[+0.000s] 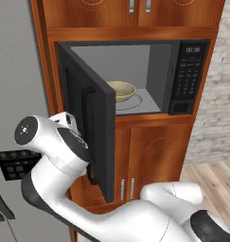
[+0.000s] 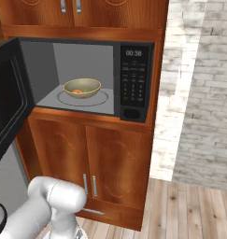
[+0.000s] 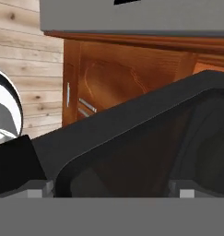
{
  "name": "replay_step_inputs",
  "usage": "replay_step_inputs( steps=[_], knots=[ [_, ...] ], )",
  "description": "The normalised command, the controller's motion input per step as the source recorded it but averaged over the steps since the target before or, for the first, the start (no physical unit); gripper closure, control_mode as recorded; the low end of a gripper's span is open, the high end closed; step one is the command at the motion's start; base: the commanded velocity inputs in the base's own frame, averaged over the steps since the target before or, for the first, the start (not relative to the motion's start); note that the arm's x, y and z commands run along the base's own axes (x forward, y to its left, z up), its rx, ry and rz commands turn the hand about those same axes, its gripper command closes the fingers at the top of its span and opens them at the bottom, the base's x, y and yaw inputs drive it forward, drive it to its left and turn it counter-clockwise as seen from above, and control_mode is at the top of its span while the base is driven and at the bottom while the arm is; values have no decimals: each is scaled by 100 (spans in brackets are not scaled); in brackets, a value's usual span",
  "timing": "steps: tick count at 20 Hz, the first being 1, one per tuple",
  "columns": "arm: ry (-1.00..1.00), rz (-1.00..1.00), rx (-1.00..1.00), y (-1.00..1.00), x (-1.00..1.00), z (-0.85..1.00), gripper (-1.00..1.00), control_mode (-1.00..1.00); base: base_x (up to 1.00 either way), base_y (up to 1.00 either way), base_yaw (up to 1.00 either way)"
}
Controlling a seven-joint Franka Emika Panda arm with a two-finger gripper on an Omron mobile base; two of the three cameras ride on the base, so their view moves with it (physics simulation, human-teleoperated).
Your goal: Remove the orange from the bowl and place it on the small plate. Then place the bowl with only the shrimp in the microwave, close the door, and press the start button to microwave the shrimp.
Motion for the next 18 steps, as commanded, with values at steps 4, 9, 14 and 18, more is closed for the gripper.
replay_step_inputs(
  steps=[4,9,14,18],
  knots=[
    [0,1,0,-100,30,10,-100,-100,0,0,0],
    [0,2,0,-96,43,10,-100,-100,0,0,0],
    [0,2,6,-77,70,0,-100,-100,0,0,0],
    [0,0,5,-49,90,0,-100,-100,0,0,0]
  ],
)
